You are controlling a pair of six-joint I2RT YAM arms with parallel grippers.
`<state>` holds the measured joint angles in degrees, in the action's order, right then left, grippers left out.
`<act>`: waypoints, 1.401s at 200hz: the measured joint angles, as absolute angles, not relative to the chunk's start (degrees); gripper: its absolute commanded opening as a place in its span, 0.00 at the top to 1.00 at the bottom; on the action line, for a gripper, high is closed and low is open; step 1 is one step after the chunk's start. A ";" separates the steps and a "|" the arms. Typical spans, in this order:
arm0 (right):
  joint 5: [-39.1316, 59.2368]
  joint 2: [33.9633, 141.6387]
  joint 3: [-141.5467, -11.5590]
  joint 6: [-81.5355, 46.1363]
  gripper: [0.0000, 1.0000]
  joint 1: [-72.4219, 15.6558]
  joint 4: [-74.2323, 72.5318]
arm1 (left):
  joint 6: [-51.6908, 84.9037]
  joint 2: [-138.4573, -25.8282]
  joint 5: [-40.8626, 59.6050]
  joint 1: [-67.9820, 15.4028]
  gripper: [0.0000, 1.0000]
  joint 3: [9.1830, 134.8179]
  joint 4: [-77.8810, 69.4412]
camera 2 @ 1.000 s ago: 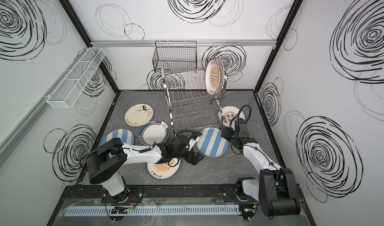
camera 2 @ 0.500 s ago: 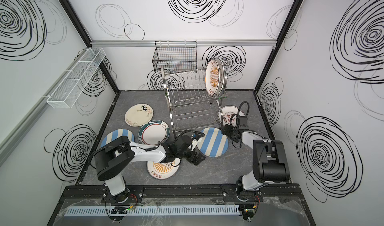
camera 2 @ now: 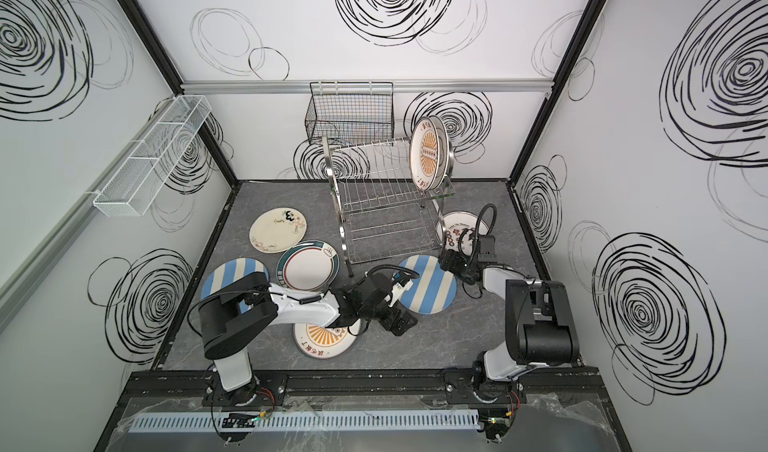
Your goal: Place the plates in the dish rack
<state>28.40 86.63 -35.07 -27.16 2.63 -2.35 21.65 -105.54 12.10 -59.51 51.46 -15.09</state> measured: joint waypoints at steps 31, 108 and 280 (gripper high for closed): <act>29.78 85.08 -33.78 -26.52 0.24 2.15 -1.69 | 21.37 -105.54 12.14 -60.03 0.04 51.46 -15.07; 28.64 76.38 -29.21 -27.24 0.24 -5.45 6.22 | 20.73 -103.22 11.49 -64.66 0.04 51.11 -12.60; 4.23 67.31 -29.10 -34.81 0.81 -21.50 15.73 | 25.52 -69.43 10.02 -51.31 0.04 34.96 -4.01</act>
